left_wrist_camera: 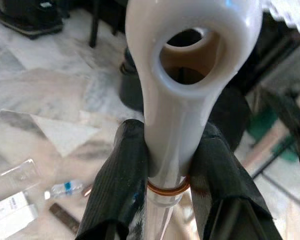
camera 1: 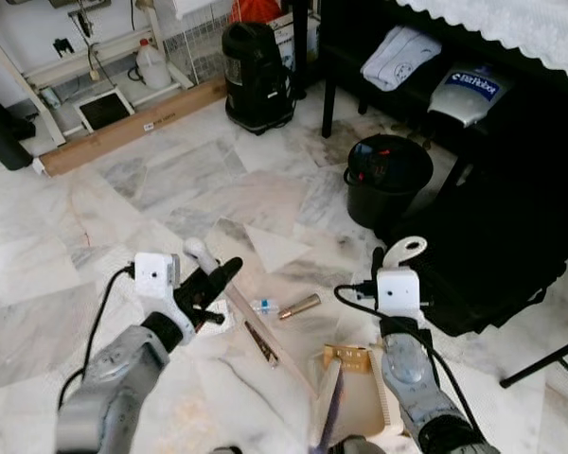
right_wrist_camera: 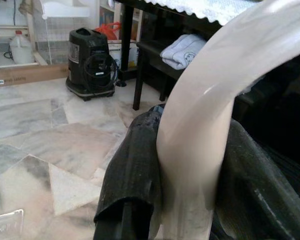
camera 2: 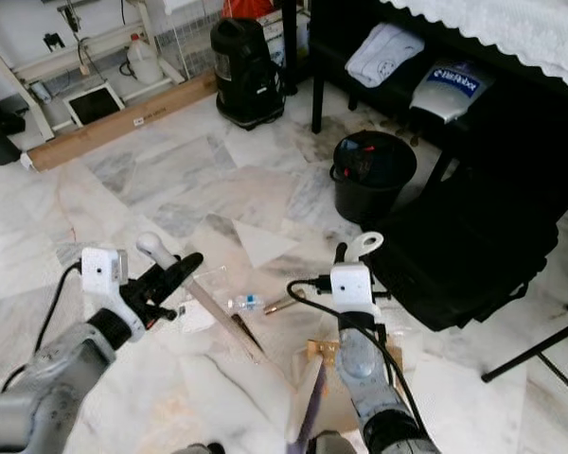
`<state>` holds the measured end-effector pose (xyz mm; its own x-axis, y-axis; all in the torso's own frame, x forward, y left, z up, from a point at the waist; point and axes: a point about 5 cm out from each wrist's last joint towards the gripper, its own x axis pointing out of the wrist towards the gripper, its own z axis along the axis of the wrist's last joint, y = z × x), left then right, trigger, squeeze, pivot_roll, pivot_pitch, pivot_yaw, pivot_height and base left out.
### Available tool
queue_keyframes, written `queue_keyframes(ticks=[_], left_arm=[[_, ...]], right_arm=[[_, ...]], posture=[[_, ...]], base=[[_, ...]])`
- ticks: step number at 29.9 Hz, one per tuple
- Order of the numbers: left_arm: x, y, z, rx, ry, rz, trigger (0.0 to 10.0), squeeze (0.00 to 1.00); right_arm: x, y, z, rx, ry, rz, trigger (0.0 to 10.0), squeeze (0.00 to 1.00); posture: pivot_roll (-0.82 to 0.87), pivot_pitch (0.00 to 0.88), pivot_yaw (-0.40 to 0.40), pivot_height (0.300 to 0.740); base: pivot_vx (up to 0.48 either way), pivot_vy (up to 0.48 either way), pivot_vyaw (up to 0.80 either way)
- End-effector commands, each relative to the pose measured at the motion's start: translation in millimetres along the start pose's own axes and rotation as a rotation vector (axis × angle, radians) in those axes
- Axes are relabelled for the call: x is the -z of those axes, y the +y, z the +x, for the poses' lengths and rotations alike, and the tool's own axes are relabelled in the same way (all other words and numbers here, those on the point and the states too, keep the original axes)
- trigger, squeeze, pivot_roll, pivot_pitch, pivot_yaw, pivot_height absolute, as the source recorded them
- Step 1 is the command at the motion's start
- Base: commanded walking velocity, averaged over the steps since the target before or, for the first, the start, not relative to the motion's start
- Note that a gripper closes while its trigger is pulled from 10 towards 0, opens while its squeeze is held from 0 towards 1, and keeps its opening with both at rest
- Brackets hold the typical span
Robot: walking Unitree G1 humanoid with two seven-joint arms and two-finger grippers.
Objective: Sweep floor
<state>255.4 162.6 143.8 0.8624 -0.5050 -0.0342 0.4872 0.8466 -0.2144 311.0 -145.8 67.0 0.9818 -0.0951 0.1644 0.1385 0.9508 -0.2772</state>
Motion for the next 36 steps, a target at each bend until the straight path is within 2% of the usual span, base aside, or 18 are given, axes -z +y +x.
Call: queue_keyframes(ticks=[1,6,7,9,11,12,19,26,31,36], left_arm=[[-3,-2.0,-6.1,0.049,0.023,0.016,10.0,0.00],[-27,9.4,-8.2,0.042,-0.013,0.110,10.0,0.00],[-42,14.9,-7.5,0.002,-0.069,0.141,10.0,0.00],[-48,17.0,-7.3,-0.016,-0.091,0.151,10.0,0.00],[-67,26.9,-5.1,-0.125,-0.205,0.172,10.0,0.00],[-70,28.5,-4.6,-0.146,-0.227,0.174,10.0,0.00],[-61,30.2,3.9,-0.266,-0.274,0.185,10.0,0.00],[-46,22.9,15.3,-0.269,-0.260,0.202,10.0,0.00],[-45,25.3,18.0,-0.298,-0.284,0.208,10.0,0.00],[-47,28.6,21.9,-0.398,-0.333,0.287,10.0,0.00]], right_arm=[[10,0.7,-4.5,-0.006,0.065,0.002,10.0,0.00],[7,-0.8,2.1,0.007,0.060,0.013,10.0,0.00],[6,-0.7,3.3,0.007,0.057,0.015,10.0,0.00],[5,-0.6,3.8,0.007,0.056,0.016,10.0,0.00],[2,-1.7,6.2,0.015,0.039,0.025,10.0,0.00],[1,-2.2,7.0,0.018,0.034,0.030,10.0,0.00],[-13,-6.6,15.9,0.050,-0.037,0.056,10.0,0.00],[-25,-14.9,21.2,0.084,-0.104,0.073,10.0,0.00],[-36,-17.8,25.2,0.100,-0.152,0.090,10.0,0.00],[-51,-18.1,30.9,0.115,-0.210,0.131,10.0,0.00]], posture=[[0.17,0.195,0.056,0.740],[0.18,0.173,0.053,0.740],[0.18,0.167,0.052,0.740],[0.18,0.167,0.052,0.740],[0.19,0.159,0.053,0.740],[0.19,0.158,0.053,0.740],[0.17,0.144,0.059,0.740],[0.15,0.129,0.059,0.740],[0.15,0.116,0.060,0.740],[0.13,0.084,0.058,0.740]], base=[[0.000,0.000,0.00],[0.000,0.000,0.00],[0.000,0.000,0.00],[0.000,0.000,0.00],[0.000,0.000,0.00],[0.000,0.000,0.00],[0.000,0.000,0.00],[0.000,0.000,0.00],[0.000,0.000,0.00],[0.000,0.000,0.00]])
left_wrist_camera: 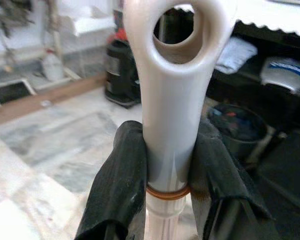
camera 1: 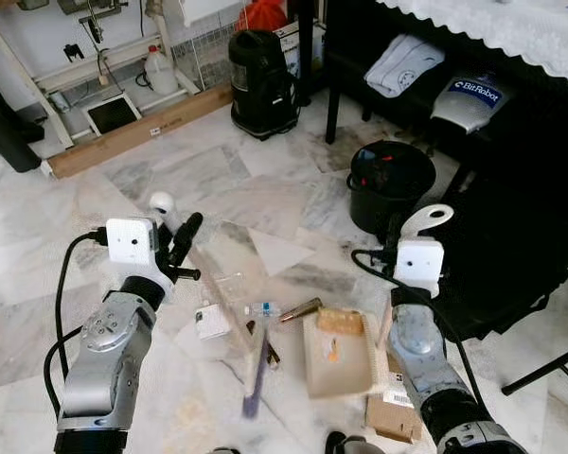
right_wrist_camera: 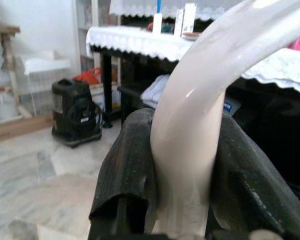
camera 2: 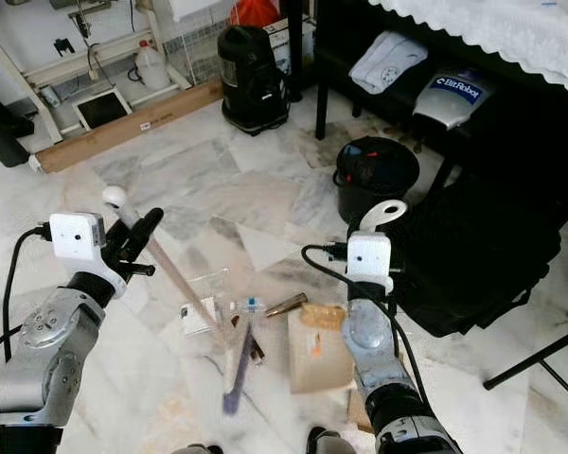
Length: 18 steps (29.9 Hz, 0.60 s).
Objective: Sweep floor
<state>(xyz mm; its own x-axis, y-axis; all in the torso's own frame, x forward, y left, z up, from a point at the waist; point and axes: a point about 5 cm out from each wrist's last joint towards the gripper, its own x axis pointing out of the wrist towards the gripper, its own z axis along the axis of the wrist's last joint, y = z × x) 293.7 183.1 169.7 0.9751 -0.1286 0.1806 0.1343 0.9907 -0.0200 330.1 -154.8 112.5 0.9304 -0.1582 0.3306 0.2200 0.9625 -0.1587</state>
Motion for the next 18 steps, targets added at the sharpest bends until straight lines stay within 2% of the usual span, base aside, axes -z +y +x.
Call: queue_keyframes(ticks=[1,9,14,18], left_arm=[[-13,0.5,3.3,-0.028,-0.082,0.054,10.0,0.00],[-17,-8.2,12.1,-0.058,-0.150,0.097,10.0,0.00],[-13,-11.6,14.6,-0.052,-0.156,0.110,10.0,0.00],[-10,-14.0,15.5,-0.055,-0.157,0.126,10.0,0.00]], right_arm=[[-12,2.2,5.7,0.008,-0.056,0.036,10.0,0.00],[-32,-0.1,12.1,0.046,-0.111,0.136,10.0,0.00],[-40,-4.7,13.5,0.085,-0.139,0.150,10.0,0.00],[-41,-3.7,12.4,0.071,-0.148,0.108,10.0,0.00]], posture=[[0.13,0.084,0.058,0.740],[0.11,0.047,0.058,0.740],[0.10,0.033,0.060,0.740],[0.10,0.033,0.062,0.740]], base=[[0.000,0.000,0.00],[0.000,0.000,0.00],[0.000,0.000,0.00],[0.000,0.000,0.00]])
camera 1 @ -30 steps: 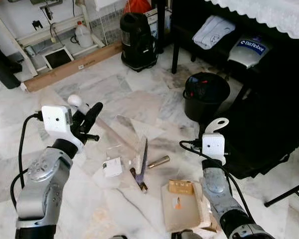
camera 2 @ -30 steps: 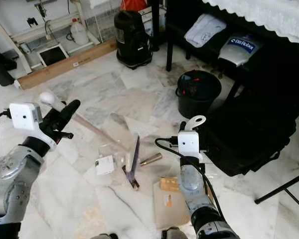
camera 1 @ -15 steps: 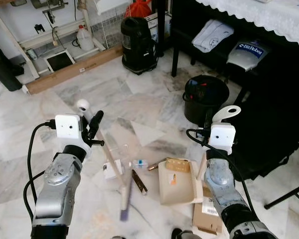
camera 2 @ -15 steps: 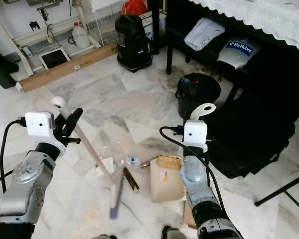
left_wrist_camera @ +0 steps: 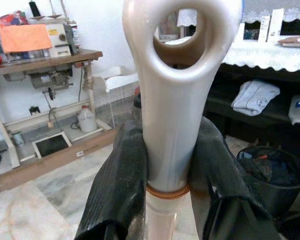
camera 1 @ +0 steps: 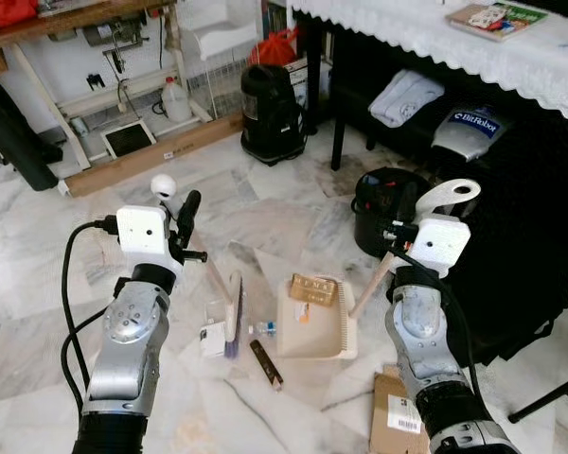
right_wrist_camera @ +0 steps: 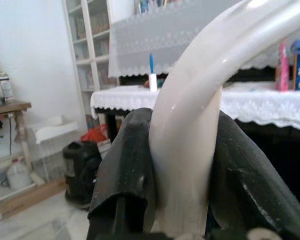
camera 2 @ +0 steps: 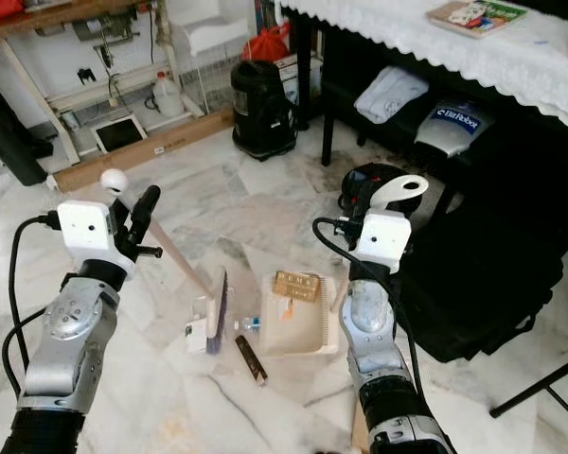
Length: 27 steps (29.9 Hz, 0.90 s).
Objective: Sweep floor
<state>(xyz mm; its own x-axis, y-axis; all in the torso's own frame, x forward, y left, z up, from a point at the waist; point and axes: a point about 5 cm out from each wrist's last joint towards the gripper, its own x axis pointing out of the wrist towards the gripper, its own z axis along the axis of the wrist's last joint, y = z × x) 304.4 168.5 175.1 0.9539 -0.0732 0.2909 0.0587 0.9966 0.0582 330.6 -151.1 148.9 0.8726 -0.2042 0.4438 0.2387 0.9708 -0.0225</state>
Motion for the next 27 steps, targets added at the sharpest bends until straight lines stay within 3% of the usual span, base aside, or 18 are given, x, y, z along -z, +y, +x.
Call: queue_keyframes(ticks=[1,2,5,8,21,27], left_arm=[[-7,-1.1,3.5,0.003,-0.049,0.034,10.0,0.00],[-7,-1.3,3.7,0.003,-0.051,0.036,10.0,0.00],[-7,-0.6,3.9,-0.001,-0.057,0.038,10.0,0.00],[-7,0.5,3.9,-0.011,-0.062,0.040,10.0,0.00],[-2,7.2,-2.2,-0.088,-0.080,0.080,10.0,0.00],[4,-6.5,-2.1,-0.077,-0.078,0.073,10.0,0.00]], right_arm=[[-3,2.7,0.2,-0.031,-0.008,-0.008,10.0,0.00],[-2,3.7,-0.2,-0.039,0.003,-0.002,10.0,0.00],[4,-0.8,0.6,0.048,0.105,0.148,10.0,0.00],[-3,2.1,2.0,-0.012,0.045,0.052,10.0,0.00],[-8,2.0,0.8,-0.016,0.041,0.050,10.0,0.00],[-8,-2.7,2.1,-0.016,0.040,0.021,10.0,0.00]], posture=[[0.11,0.037,0.062,0.740],[0.11,0.044,0.060,0.740],[0.11,0.048,0.059,0.740],[0.11,0.059,0.057,0.740],[0.10,0.049,0.045,0.740],[0.08,0.019,0.036,0.740]], base=[[0.000,0.000,0.00],[0.000,0.000,0.00],[0.000,0.000,0.00],[0.000,0.000,0.00],[0.000,0.000,0.00],[0.000,0.000,0.00]])
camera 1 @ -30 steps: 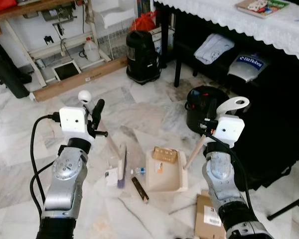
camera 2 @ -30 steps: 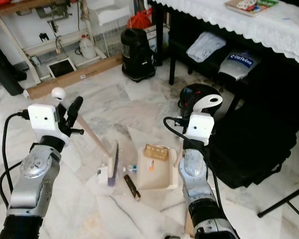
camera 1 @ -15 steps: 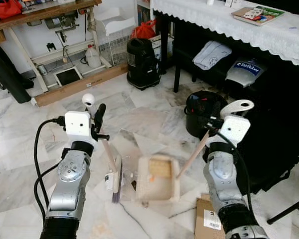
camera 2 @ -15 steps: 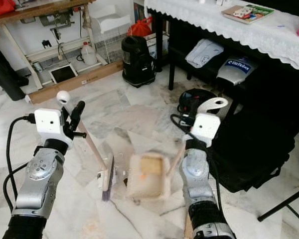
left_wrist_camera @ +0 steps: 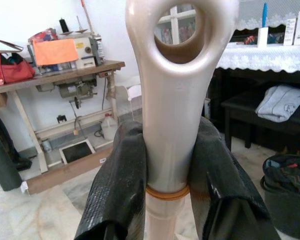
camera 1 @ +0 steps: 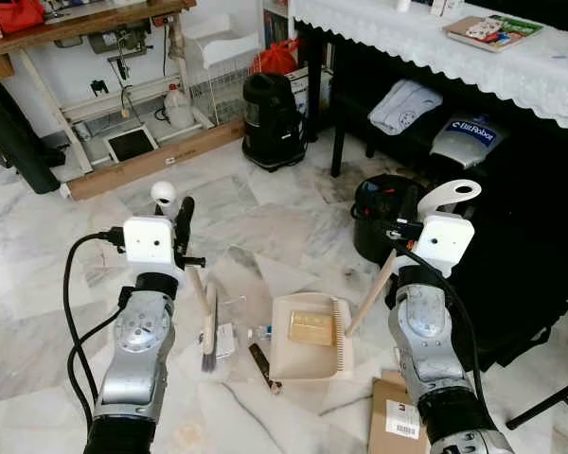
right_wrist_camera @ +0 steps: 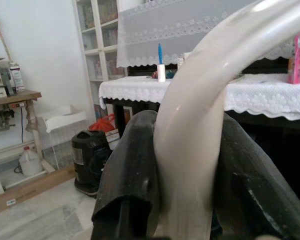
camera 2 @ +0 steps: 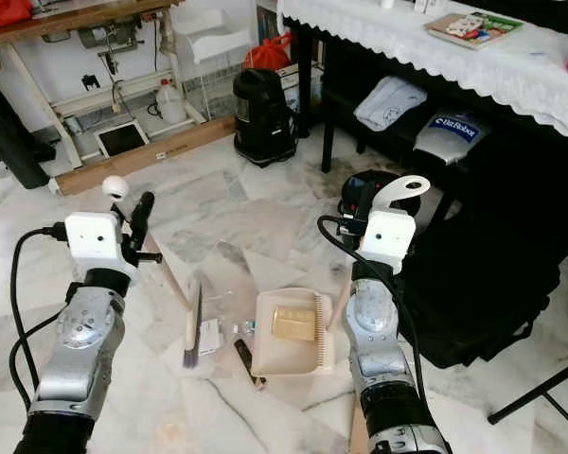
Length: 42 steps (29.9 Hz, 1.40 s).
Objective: Sweep floor
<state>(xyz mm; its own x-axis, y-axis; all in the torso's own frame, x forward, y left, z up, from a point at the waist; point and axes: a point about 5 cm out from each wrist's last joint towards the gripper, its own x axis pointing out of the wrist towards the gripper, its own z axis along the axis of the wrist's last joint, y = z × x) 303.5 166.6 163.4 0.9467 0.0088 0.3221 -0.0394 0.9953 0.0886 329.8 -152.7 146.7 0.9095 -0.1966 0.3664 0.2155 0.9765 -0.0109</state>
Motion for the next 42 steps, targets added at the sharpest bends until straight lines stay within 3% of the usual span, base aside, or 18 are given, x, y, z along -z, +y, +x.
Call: queue_keyframes(ticks=[1,18,29,42], left_arm=[[-7,-3.6,2.0,0.006,-0.052,0.012,10.0,0.00],[-1,-8.4,7.6,0.025,-0.054,0.020,10.0,0.00],[5,-14.7,13.2,0.024,-0.053,0.011,10.0,0.00],[14,-14.8,18.0,0.019,-0.025,0.011,10.0,0.00]], right_arm=[[-10,-0.9,2.7,0.001,-0.045,0.000,10.0,0.00],[-13,-3.3,0.1,0.006,-0.046,-0.013,10.0,0.00],[-16,-11.0,1.9,0.004,-0.049,-0.021,10.0,0.00],[-23,-26.7,2.4,0.017,-0.071,-0.059,10.0,0.00]], posture=[[0.08,0.019,0.036,0.740],[0.04,0.018,0.070,0.740],[0.02,0.000,0.056,0.740],[-0.04,0.000,0.103,0.740]], base=[[0.000,0.000,0.00],[0.000,0.000,0.00],[0.000,0.000,0.78],[0.000,0.000,0.80]])
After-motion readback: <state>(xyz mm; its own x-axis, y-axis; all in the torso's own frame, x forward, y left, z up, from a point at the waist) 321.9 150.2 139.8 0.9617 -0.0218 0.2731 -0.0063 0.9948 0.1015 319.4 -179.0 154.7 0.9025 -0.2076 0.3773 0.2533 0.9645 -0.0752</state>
